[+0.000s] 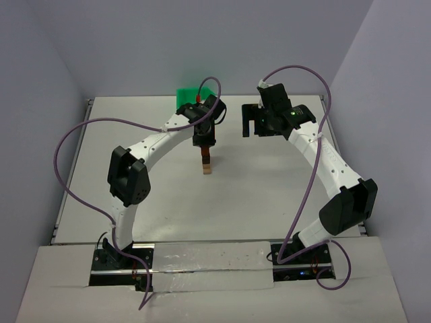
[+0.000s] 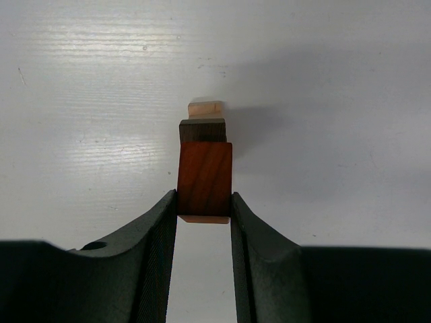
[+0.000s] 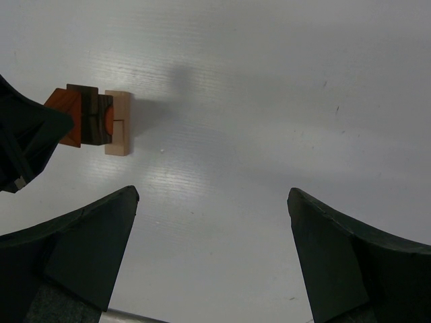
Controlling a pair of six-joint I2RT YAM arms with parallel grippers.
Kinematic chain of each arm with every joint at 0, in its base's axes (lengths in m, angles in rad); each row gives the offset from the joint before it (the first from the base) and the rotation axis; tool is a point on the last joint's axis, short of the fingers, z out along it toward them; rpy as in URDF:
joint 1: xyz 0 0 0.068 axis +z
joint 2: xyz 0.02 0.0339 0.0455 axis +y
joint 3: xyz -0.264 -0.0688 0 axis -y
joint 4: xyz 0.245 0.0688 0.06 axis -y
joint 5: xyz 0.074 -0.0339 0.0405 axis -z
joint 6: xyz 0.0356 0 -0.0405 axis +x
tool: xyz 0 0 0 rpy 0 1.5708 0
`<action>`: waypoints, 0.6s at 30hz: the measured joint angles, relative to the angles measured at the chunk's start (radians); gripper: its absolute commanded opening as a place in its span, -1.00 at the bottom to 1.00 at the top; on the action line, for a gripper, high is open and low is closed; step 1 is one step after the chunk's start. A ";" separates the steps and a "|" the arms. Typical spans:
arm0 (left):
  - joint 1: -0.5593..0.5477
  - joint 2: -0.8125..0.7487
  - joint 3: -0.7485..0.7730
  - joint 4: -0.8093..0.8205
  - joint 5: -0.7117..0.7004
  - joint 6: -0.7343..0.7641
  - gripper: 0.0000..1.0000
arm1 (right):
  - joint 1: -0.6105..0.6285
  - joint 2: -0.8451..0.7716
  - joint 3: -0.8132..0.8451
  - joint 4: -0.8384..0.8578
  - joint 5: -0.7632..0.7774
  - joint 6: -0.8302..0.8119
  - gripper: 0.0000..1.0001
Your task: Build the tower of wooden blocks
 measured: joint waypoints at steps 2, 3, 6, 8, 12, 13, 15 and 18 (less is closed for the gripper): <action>0.000 0.003 0.002 0.000 0.003 0.001 -0.37 | 0.000 0.000 0.000 0.000 0.000 0.000 0.99; 0.000 0.004 0.003 0.000 0.004 0.002 -0.36 | 0.000 0.000 0.000 0.000 -0.001 0.000 0.99; 0.000 0.010 0.004 0.000 0.006 0.002 -0.33 | 0.000 0.000 0.000 0.000 -0.003 0.000 0.99; 0.002 0.014 0.004 0.000 0.007 0.003 -0.30 | 0.000 0.000 0.000 0.000 -0.004 0.000 0.99; 0.004 0.021 0.005 0.000 0.010 0.005 -0.28 | 0.000 0.000 0.000 0.000 -0.007 0.000 0.99; 0.005 0.022 0.005 0.000 0.010 0.005 -0.26 | 0.000 0.000 0.000 0.000 -0.007 0.000 0.99; 0.006 0.024 0.005 0.000 0.010 0.005 -0.21 | 0.000 0.000 0.000 0.000 -0.010 0.000 0.99; 0.006 0.025 0.005 0.000 0.010 0.006 -0.12 | 0.000 0.000 0.000 0.000 -0.016 0.000 0.99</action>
